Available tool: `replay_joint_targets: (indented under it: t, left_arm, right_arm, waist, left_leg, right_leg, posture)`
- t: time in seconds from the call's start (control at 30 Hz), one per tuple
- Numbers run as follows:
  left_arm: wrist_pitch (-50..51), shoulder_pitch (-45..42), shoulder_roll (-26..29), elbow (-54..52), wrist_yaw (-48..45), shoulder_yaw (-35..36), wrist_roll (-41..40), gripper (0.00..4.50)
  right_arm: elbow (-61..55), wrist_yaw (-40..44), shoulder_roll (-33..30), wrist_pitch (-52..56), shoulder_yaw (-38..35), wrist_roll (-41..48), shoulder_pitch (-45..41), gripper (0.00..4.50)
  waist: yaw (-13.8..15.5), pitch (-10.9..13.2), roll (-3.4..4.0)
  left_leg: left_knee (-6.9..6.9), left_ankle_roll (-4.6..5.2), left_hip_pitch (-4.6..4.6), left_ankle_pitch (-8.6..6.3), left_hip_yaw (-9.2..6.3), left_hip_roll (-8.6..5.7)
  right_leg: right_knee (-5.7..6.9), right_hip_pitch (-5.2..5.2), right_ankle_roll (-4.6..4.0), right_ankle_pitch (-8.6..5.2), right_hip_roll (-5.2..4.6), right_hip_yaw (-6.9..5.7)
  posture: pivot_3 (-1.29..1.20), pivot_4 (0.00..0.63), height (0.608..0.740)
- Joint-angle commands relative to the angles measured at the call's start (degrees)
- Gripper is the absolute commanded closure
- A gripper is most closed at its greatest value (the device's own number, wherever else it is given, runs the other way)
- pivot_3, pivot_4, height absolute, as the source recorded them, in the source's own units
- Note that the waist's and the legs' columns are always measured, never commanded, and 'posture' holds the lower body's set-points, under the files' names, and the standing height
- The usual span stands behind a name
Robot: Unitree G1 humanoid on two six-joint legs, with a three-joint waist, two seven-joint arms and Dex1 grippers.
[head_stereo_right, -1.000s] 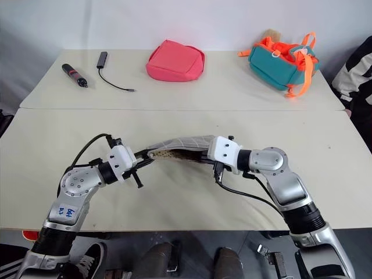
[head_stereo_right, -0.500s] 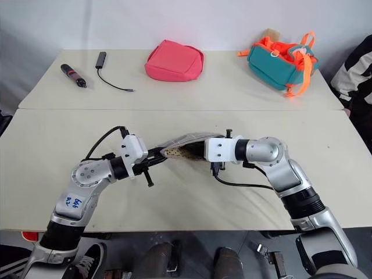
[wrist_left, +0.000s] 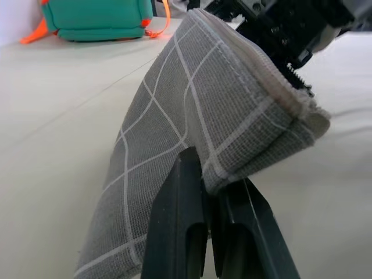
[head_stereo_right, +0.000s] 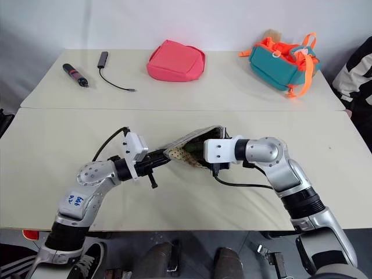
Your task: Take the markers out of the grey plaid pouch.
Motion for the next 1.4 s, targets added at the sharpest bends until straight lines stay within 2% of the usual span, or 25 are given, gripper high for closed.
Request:
replay_joint_targets:
  t: [0.03,0.13,0.3,0.37,0.47,0.6,0.73,1.07,1.17,1.23,1.33,1.4]
  left_arm:
    - [3.03,-1.41,-0.30,-4.72,-0.37,2.32,-5.24,4.50]
    - [7.09,-1.80,-0.37,-5.24,-0.35,2.93,-8.08,4.50]
    - [10.83,-1.88,-0.68,-5.69,-0.09,3.73,-10.96,4.50]
    - [18.45,-1.21,-2.75,-4.48,1.02,7.26,-19.79,4.50]
    - [22.45,-0.03,-4.59,-2.78,1.45,8.95,-24.06,4.50]
    - [24.25,-0.21,-6.53,-1.69,3.67,9.77,-25.19,4.50]
    - [23.13,1.60,-7.18,-1.25,3.77,9.29,-24.40,4.50]
    - [23.14,1.79,-8.60,-1.57,5.83,10.62,-25.41,4.50]
    - [23.14,1.69,-8.61,-1.34,5.93,10.59,-25.36,4.50]
    - [23.07,1.59,-8.66,-1.24,5.89,10.62,-25.40,4.50]
    - [22.42,1.42,-8.69,-0.92,5.70,10.62,-24.99,4.50]
    - [22.18,1.35,-8.71,-0.67,5.76,10.72,-24.80,4.50]
  right_arm:
    - [-2.93,1.10,-0.21,2.18,-1.57,2.59,0.14,0.66]
    - [-5.16,2.66,-0.16,5.04,-1.65,4.16,-0.93,1.64]
    - [-8.38,6.21,0.51,9.45,-1.84,9.35,-0.95,1.64]
    - [-7.91,8.37,-1.22,9.23,0.11,7.02,-3.19,1.64]
    - [-6.24,11.28,-1.30,11.80,1.84,6.85,-6.23,1.64]
    - [-2.58,13.20,-2.59,9.94,5.09,2.36,-8.20,1.64]
    - [0.94,11.97,-1.27,7.14,7.95,-1.77,-10.46,1.64]
    - [5.96,10.13,-0.80,2.70,9.80,-7.81,-10.57,1.64]
    - [5.98,9.53,-0.48,2.65,9.53,-8.13,-10.56,2.22]
    - [6.09,9.19,-0.42,2.68,9.40,-8.30,-10.62,2.94]
    - [6.02,8.97,-0.45,1.80,9.07,-7.73,-10.46,3.77]
    - [5.68,8.84,-0.44,0.83,8.77,-7.19,-10.30,3.90]
  waist:
    - [0.00,0.00,0.00]
    - [0.00,0.00,0.00]
    - [0.03,0.00,0.00]
    - [0.03,0.00,0.00]
    - [-0.21,0.00,0.00]
    - [0.01,0.00,-0.01]
    - [0.02,0.00,-0.01]
    - [0.01,0.00,-0.01]
    - [0.01,0.00,-0.01]
    - [0.00,0.00,-0.01]
    - [0.00,0.00,-0.01]
    - [0.00,0.00,-0.01]
  left_leg:
    - [0.00,0.00,0.00,0.00,-0.01,0.00]
    - [0.01,0.00,0.00,0.00,-0.01,0.00]
    - [0.02,0.00,0.01,0.00,-0.02,0.00]
    - [0.02,0.00,0.00,0.00,-0.01,0.00]
    - [0.06,0.00,0.02,0.00,0.00,0.00]
    - [0.08,-0.01,0.02,0.00,-0.02,0.01]
    - [0.13,0.00,0.01,0.00,0.01,-0.01]
    - [0.15,-0.02,0.02,0.01,0.00,0.01]
    - [0.15,-0.03,0.02,0.01,0.00,0.01]
    - [0.15,-0.03,0.02,0.01,0.01,0.01]
    - [0.15,-0.03,0.02,0.01,0.00,0.02]
    - [0.15,-0.03,0.02,0.01,0.01,0.02]
  right_leg:
    - [0.00,0.00,0.00,0.00,0.00,0.00]
    - [0.00,0.00,0.00,0.00,0.00,0.00]
    - [0.01,0.01,0.00,0.00,0.00,0.00]
    - [0.01,0.01,0.00,0.00,0.00,0.00]
    - [0.05,-0.01,0.00,0.00,0.00,0.06]
    - [0.06,0.01,-0.01,0.01,0.02,0.04]
    - [0.06,0.02,-0.01,0.01,0.01,0.06]
    - [0.07,0.02,-0.03,0.02,0.02,0.06]
    - [0.07,0.02,-0.03,0.02,0.03,0.07]
    - [0.07,0.02,-0.04,0.03,0.03,0.07]
    - [0.07,0.02,-0.04,0.03,0.03,0.07]
    - [0.07,0.01,-0.04,0.03,0.03,0.07]
  posture:
    - [0.00,0.150,0.740]
    - [0.00,0.150,0.740]
    - [0.00,0.150,0.740]
    - [0.00,0.150,0.740]
    - [0.00,0.150,0.740]
    - [0.00,0.150,0.740]
    - [0.00,0.150,0.740]
    - [0.00,0.150,0.740]
    - [0.00,0.150,0.740]
    - [0.00,0.150,0.740]
    - [0.00,0.150,0.740]
    - [0.00,0.150,0.740]
